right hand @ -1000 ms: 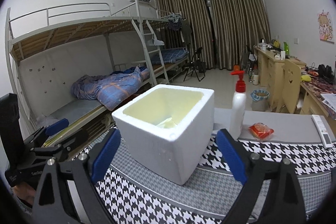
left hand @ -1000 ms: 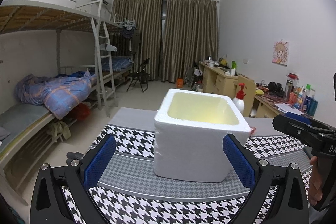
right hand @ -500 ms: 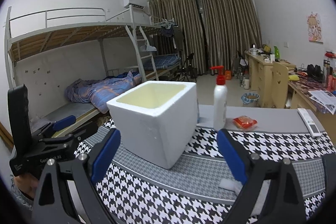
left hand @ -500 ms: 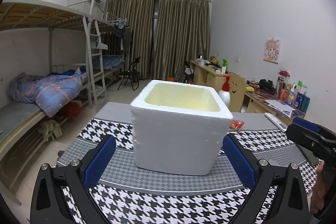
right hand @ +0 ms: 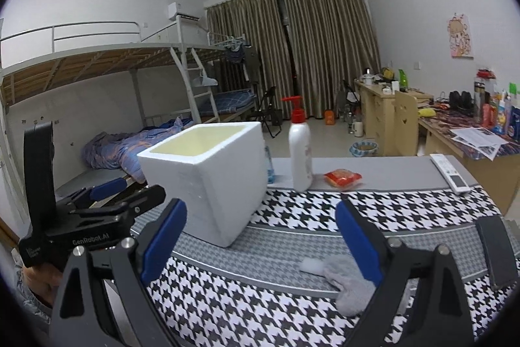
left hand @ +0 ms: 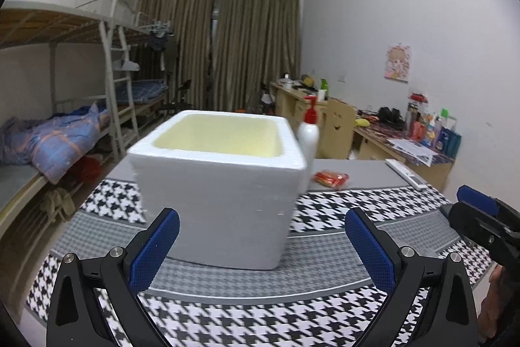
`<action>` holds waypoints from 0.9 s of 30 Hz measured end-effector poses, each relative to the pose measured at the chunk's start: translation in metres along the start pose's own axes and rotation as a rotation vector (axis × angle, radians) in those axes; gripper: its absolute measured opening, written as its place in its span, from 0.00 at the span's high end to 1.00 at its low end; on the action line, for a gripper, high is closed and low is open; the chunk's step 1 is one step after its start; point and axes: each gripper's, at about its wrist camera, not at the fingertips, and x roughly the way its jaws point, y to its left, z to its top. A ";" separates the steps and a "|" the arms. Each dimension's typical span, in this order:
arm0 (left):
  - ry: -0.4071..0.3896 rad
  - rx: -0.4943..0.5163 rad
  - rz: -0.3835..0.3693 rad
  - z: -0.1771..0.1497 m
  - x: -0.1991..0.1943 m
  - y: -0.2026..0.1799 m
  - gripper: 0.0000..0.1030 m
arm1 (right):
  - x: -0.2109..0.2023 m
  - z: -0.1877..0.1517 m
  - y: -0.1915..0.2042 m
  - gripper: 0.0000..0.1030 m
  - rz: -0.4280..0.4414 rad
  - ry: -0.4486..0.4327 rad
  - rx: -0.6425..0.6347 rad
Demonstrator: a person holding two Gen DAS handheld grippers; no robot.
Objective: Organize soft objects
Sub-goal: 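Withdraw both tools from the foam box toward the grey cloth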
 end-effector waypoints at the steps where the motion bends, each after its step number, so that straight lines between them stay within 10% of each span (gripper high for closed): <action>1: -0.001 0.010 -0.007 0.000 0.000 -0.004 0.01 | -0.002 -0.001 -0.002 0.08 -0.016 0.000 0.003; 27: 0.080 0.123 -0.136 -0.009 0.038 -0.050 0.01 | 0.001 -0.030 -0.049 0.08 -0.134 0.068 0.087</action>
